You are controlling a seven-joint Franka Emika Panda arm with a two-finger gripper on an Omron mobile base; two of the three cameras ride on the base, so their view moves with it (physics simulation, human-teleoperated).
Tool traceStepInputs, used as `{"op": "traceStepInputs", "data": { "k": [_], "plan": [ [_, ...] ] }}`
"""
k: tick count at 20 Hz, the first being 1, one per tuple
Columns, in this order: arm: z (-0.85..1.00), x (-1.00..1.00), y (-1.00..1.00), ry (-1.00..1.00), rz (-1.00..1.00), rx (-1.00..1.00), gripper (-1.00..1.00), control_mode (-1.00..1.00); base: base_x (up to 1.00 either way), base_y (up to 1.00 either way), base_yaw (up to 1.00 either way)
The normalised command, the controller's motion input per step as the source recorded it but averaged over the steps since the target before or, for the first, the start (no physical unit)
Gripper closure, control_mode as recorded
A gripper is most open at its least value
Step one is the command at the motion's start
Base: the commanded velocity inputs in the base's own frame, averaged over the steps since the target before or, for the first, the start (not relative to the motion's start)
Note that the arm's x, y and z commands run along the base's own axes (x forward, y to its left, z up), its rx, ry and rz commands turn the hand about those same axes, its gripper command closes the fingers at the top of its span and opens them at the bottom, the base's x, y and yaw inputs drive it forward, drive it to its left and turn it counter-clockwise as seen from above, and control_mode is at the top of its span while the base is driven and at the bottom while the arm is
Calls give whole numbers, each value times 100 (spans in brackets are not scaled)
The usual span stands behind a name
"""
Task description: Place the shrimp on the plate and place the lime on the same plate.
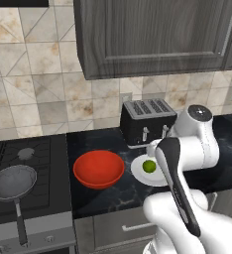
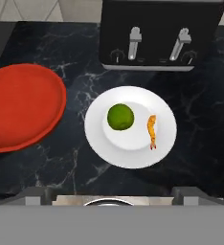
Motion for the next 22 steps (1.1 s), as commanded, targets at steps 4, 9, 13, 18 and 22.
{"op": "traceStepInputs", "data": {
  "k": [4,9,13,18,22],
  "plan": [
    [43,-37,0,0,-5,1,-100,-100,0,0,0],
    [24,-43,0,0,-2,0,-100,-100,0,0,0],
    [4,-38,0,0,0,0,-100,-100,0,0,0],
    [3,-25,0,0,0,0,-100,-100,0,0,0],
    [0,-2,0,0,0,0,-100,-100,0,0,0]
  ]
}}
